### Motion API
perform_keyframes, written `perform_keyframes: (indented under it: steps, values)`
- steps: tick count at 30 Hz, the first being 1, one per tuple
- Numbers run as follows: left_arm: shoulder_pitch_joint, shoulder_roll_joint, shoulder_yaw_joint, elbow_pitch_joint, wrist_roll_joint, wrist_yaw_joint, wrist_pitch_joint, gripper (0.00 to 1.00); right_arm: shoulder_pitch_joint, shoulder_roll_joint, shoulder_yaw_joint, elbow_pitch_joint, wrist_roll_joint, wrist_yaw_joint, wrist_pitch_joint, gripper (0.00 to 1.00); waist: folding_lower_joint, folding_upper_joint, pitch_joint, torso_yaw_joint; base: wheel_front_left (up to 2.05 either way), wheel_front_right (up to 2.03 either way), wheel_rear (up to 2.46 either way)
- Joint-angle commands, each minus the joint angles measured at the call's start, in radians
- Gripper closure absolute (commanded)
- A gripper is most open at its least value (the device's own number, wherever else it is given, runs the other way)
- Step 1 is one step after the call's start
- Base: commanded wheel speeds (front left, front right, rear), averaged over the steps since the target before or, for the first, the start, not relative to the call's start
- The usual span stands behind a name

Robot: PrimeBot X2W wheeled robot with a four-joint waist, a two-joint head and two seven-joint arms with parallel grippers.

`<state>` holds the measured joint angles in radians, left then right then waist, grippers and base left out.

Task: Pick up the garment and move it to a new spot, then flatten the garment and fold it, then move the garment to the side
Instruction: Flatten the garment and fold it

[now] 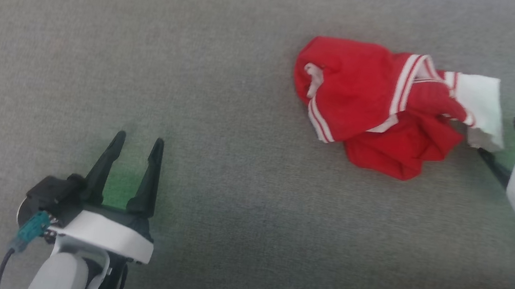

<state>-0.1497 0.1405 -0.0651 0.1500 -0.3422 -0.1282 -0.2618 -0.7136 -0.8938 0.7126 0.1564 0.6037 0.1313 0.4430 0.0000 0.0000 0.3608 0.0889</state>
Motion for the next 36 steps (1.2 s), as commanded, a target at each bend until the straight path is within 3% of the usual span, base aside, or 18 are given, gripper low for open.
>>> perform_keyframes:
  steps: [1,6,7,9,18,22,27,30,36]
  values:
    - [-0.026,-0.005,-0.008,0.002,-0.003,-0.003,-0.004,0.0,-0.031,0.007,0.037,0.015,0.026,-0.001,-0.001,0.0,0.0,0.0,0.045,0.029,0.0,0.0,0.0]
    - [-0.054,-0.01,-0.009,0.009,-0.013,-0.002,-0.004,0.0,-0.097,0.01,0.137,0.055,0.063,-0.001,-0.018,0.0,0.0,0.0,0.067,0.035,0.0,0.0,0.0]
    - [-0.058,-0.01,-0.01,0.01,-0.013,-0.002,-0.004,0.0,-0.106,0.011,0.158,0.061,0.072,-0.001,-0.02,0.17,0.0,0.0,0.069,0.035,0.0,0.0,0.0]
    - [-0.064,-0.01,-0.011,0.012,-0.014,-0.002,-0.004,0.0,-0.132,0.011,0.187,0.075,0.081,-0.001,-0.03,1.0,0.0,0.0,0.074,0.029,0.0,0.0,0.0]
    - [-0.073,0.006,0.001,0.003,-0.009,-0.002,-0.004,0.0,-0.204,-0.072,0.216,0.126,0.038,-0.001,-0.143,1.0,0.0,0.0,0.072,-0.028,0.0,0.0,0.0]
    - [-0.081,0.02,0.004,-0.008,-0.004,-0.002,-0.004,0.0,-0.162,-0.153,0.133,0.171,0.004,-0.001,-0.223,1.0,0.0,0.0,0.078,-0.06,0.0,0.0,0.0]
    - [-0.081,0.029,-0.005,-0.009,-0.003,-0.002,-0.004,0.0,-0.094,-0.195,0.035,0.269,-0.005,-0.001,-0.271,1.0,0.0,0.0,0.083,-0.075,0.0,0.0,0.0]
    - [-0.082,0.035,-0.009,-0.008,-0.004,-0.002,-0.004,0.0,-0.036,-0.199,-0.034,0.373,-0.023,-0.001,-0.296,1.0,0.0,0.0,0.084,-0.082,0.0,0.0,0.0]
    - [-0.08,0.056,-0.022,0.0,-0.004,-0.002,-0.004,0.0,0.039,-0.13,-0.137,0.503,-0.055,-0.001,-0.348,1.0,0.0,0.0,0.071,-0.092,0.0,0.0,0.0]
